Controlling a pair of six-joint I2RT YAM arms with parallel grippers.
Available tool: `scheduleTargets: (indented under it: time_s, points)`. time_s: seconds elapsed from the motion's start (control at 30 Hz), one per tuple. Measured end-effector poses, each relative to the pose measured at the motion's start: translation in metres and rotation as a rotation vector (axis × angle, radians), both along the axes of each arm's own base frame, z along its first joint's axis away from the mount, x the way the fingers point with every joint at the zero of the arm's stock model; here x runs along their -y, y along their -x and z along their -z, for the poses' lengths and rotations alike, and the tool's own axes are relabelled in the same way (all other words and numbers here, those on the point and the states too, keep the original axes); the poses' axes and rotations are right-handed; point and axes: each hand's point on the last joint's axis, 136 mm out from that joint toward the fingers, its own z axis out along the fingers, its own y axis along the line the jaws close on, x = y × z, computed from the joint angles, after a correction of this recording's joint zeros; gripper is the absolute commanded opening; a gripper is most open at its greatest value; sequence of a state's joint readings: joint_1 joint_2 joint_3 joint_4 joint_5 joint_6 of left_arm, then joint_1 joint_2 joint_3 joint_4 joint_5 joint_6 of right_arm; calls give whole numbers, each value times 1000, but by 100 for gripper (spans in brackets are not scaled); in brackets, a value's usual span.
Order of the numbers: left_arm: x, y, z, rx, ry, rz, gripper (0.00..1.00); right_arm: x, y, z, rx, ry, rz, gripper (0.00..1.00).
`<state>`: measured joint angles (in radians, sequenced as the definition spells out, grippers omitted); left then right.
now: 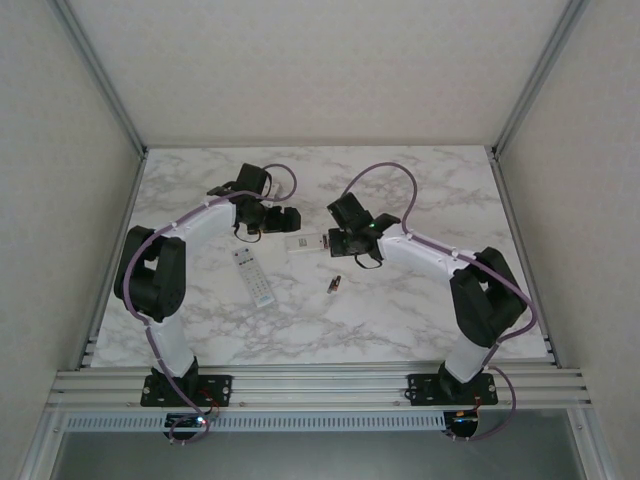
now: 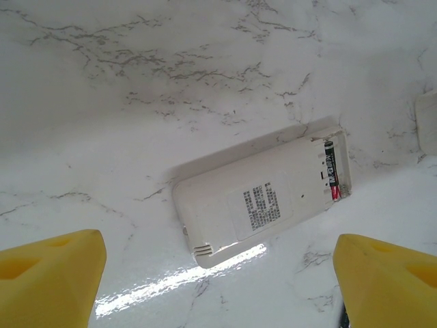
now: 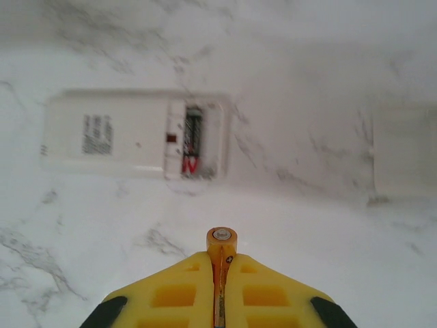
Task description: Load the batteries into the remote control
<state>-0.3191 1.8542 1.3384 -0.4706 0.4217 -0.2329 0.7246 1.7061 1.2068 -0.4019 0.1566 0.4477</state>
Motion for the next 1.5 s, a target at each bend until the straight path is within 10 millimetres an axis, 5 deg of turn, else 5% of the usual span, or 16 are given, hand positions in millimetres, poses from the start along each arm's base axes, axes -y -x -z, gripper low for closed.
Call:
scheduleTargets:
  time_s: [0.23,0.6,1.0,1.5]
  points:
    - [0,0,0,0,0,0,87,-20,-28,-13,124,-16,-66,8]
    - [0,0,0,2,2,1,86,-31,-71,19,94,45,-49,8]
    - [9,5,31,-108,23,27,75,-31,-69,56,-15,76,-28,8]
    - [18,18,52,-211,66,58,68,-31,-58,72,-102,66,-7,9]
